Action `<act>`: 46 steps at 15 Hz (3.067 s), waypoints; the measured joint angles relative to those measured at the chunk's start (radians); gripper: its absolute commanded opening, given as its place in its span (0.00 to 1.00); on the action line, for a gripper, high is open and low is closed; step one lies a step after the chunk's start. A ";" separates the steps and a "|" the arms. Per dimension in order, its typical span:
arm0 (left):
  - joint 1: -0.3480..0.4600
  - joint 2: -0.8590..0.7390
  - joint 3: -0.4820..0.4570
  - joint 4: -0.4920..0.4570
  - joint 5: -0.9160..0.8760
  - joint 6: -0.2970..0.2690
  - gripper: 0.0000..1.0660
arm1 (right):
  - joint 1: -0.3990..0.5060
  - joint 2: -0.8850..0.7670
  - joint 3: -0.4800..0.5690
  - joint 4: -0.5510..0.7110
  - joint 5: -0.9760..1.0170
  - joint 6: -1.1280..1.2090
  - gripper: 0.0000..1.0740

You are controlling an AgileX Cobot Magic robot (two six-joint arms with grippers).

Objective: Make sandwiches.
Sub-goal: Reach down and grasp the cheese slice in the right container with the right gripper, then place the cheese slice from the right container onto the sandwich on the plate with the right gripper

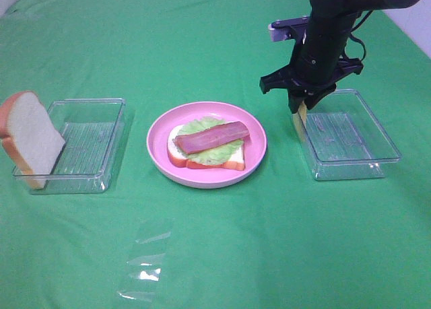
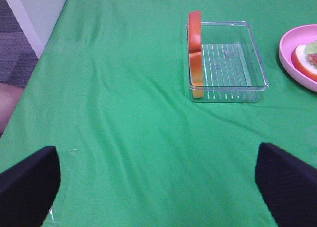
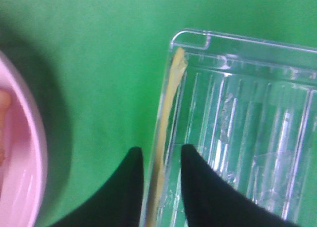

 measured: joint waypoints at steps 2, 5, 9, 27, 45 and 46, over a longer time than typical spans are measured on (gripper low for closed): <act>0.000 0.000 0.000 0.000 0.000 0.000 0.94 | 0.000 0.000 0.000 -0.035 0.000 0.020 0.00; 0.000 0.000 0.000 0.000 0.000 0.000 0.94 | 0.000 0.000 0.000 -0.041 0.000 0.018 0.00; 0.000 0.000 0.000 0.000 0.000 0.000 0.94 | 0.000 -0.018 0.000 -0.050 0.027 0.012 0.00; 0.000 0.000 0.000 0.000 0.000 0.000 0.94 | 0.035 -0.306 0.013 0.572 0.108 -0.350 0.00; 0.000 0.000 0.000 0.000 0.000 0.000 0.94 | 0.234 0.004 0.014 0.369 -0.104 -0.285 0.00; 0.000 0.000 0.000 0.000 0.000 0.000 0.94 | 0.234 0.010 0.014 0.303 -0.104 -0.233 0.00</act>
